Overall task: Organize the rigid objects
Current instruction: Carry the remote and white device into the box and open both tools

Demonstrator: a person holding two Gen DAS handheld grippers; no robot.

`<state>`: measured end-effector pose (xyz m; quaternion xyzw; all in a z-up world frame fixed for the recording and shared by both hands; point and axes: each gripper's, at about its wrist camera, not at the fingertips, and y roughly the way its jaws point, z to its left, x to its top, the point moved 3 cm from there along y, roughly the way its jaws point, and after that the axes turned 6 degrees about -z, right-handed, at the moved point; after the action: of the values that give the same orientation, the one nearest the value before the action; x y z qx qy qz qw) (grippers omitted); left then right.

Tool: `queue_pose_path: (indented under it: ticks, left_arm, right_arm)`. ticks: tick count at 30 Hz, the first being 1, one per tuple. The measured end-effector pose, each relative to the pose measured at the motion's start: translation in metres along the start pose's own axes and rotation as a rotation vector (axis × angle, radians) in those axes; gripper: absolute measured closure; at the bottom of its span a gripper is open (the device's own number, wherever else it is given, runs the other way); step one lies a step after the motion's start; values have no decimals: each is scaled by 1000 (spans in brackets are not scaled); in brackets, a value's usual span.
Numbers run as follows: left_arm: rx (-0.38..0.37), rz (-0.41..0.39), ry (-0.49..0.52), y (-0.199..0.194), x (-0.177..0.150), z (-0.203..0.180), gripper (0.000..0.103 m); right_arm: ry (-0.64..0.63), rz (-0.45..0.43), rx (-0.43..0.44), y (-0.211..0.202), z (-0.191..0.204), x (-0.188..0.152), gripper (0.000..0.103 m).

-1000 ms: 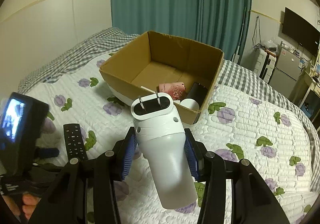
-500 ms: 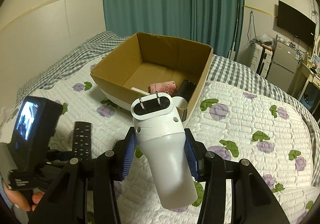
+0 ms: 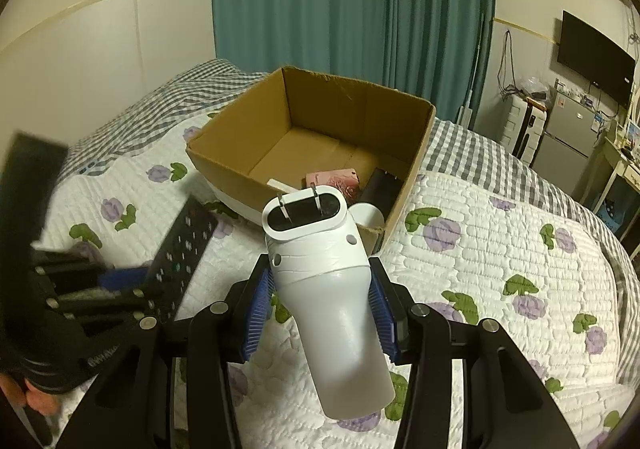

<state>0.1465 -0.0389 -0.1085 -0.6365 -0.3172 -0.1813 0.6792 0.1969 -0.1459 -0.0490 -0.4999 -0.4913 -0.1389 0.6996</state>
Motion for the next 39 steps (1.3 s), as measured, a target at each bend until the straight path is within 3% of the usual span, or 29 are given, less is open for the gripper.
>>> queue_pose_path:
  ticks: [8,18,24,31,39]
  left_arm:
    - [-58,-133,54,-31,55,1,83]
    - [-67,-254,109,-7,133,-5,83]
    - [-55,-209,124,38,149,-10,83]
    - [-35,-150,111,90,154,-7,83]
    - [-31,-121,142,106,154,-6,79]
  right_arm:
    - [-10,-32,19,-10,1,31,57]
    - [-57,-125,-16,-10,-20,111,57]
    - [-90,-133,-40,17,-29,134,57]
    - [-50,-85,-29,55,-43,120,57]
    - [-15,-71,-18,79,-53,115,57]
